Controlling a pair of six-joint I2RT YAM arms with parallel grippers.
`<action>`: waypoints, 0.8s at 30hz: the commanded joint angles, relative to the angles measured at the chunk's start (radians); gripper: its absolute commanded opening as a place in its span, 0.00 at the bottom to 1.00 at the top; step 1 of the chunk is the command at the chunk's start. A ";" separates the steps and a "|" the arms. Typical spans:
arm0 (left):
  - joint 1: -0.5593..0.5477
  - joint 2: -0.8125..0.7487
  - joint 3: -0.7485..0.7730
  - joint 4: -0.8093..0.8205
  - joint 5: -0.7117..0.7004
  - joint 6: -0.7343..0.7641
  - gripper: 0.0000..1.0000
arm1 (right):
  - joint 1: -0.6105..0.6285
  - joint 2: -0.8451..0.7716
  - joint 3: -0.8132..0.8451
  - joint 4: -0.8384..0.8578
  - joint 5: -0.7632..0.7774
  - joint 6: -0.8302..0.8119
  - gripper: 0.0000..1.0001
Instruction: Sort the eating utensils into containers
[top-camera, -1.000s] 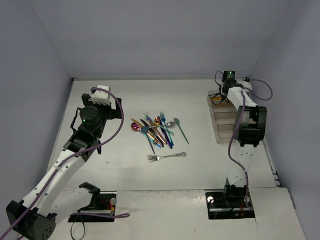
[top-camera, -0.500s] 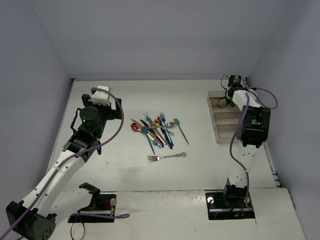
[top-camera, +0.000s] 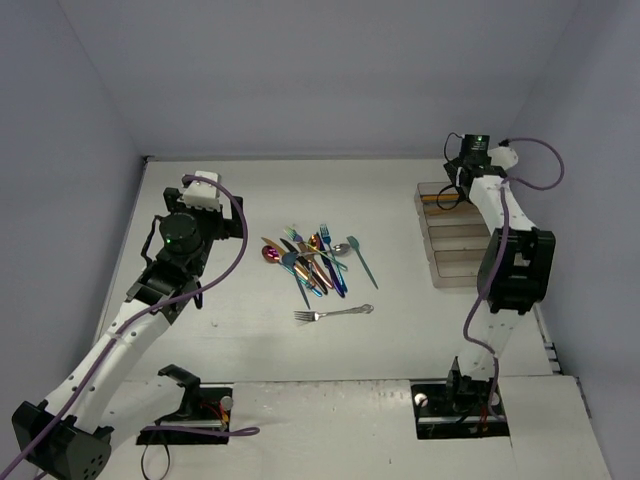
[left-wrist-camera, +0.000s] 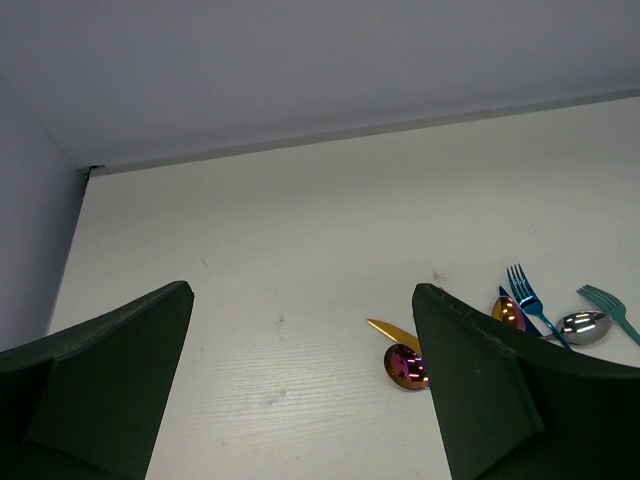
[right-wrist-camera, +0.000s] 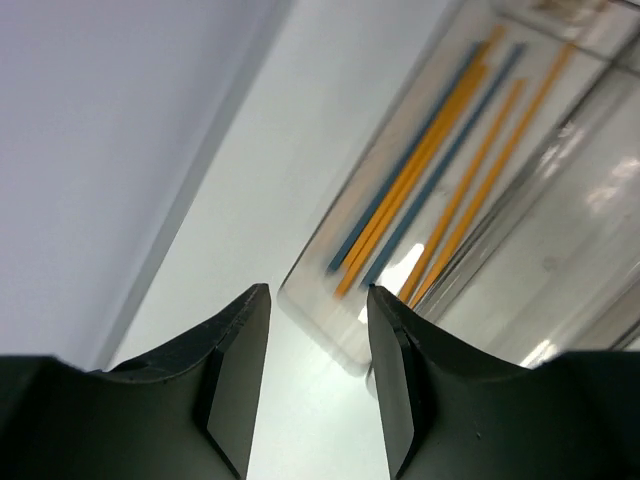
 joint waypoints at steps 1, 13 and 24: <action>-0.006 -0.006 0.034 0.049 0.006 0.015 0.90 | 0.146 -0.189 -0.068 0.031 -0.230 -0.531 0.41; -0.004 -0.007 0.041 0.036 -0.030 0.067 0.90 | 0.828 -0.364 -0.524 -0.019 -0.241 -1.007 0.50; -0.006 -0.011 0.042 0.027 -0.040 0.079 0.90 | 0.982 -0.292 -0.572 -0.058 -0.253 -1.071 0.50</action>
